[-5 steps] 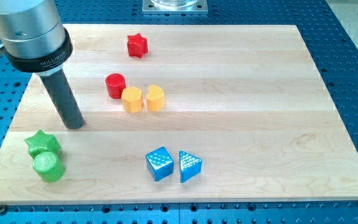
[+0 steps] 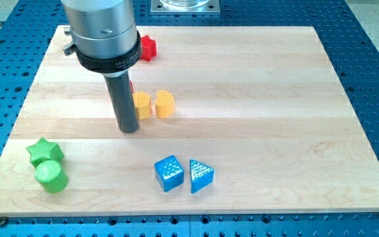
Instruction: Move hexagon upwards slightly
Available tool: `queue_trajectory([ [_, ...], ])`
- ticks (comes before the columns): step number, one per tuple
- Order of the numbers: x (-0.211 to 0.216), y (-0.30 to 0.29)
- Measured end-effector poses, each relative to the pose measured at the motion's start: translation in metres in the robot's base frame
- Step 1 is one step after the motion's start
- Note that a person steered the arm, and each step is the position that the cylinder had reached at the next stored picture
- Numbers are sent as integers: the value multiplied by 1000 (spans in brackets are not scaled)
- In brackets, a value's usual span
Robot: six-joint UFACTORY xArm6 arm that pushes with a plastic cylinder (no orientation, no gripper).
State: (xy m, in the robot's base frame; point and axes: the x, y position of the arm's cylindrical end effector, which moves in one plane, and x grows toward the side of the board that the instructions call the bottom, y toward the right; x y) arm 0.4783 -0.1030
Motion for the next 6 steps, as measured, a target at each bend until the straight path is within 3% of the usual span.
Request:
queue_trajectory([
  [4,-1,14],
  [6,-38,9],
])
